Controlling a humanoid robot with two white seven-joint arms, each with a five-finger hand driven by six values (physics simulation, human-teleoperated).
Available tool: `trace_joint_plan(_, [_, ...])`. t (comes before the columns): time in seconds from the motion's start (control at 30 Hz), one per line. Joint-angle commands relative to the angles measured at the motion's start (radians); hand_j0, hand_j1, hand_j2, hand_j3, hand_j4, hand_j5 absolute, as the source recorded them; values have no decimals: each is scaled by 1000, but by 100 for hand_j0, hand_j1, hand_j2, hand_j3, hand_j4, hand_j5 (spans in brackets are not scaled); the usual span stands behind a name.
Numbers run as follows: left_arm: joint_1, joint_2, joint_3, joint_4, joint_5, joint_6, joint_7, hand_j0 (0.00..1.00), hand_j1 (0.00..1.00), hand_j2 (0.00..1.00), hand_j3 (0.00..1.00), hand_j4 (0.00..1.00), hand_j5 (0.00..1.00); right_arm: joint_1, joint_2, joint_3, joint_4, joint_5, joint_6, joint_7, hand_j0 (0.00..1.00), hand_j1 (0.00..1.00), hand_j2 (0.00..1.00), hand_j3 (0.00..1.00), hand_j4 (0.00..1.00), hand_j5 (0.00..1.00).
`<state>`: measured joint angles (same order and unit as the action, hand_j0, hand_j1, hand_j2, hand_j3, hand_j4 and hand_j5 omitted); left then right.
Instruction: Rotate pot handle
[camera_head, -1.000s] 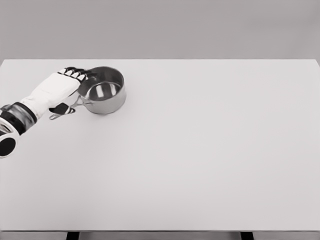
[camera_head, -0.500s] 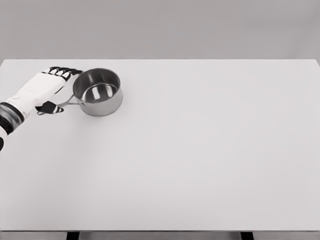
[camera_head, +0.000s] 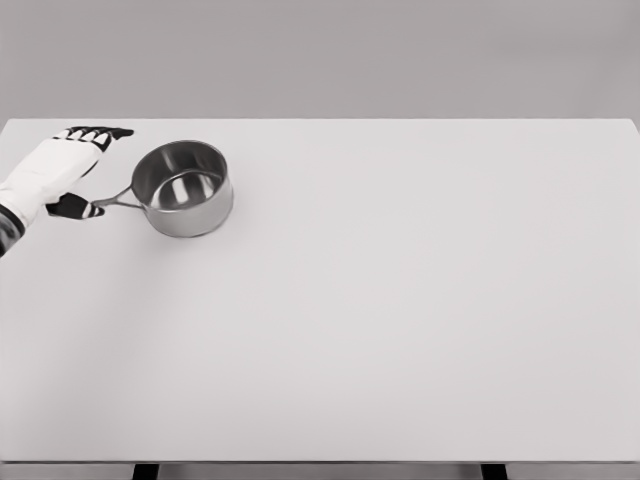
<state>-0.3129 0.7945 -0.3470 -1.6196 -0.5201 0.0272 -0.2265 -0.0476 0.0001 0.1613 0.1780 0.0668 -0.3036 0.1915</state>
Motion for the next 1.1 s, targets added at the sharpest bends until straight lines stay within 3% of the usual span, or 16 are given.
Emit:
trace_joint_plan(0.0, [0,0,5,20,2,-1,12,100,100,100,100,100,100,0,0,0,0,1,0,0,100,100,100,100,100,100])
trace_joint_plan(0.47, [-12,-14,37,87,18,-12,19,100,100,100,100,100,100,0,0,0,0,1,0,0,100,100,100,100,100,100])
trace_joint_plan(1.07, [-23,-17,56,116,25,-32,21,100,100,100,100,100,100,0,0,0,0,1,0,0,100,100,100,100,100,100])
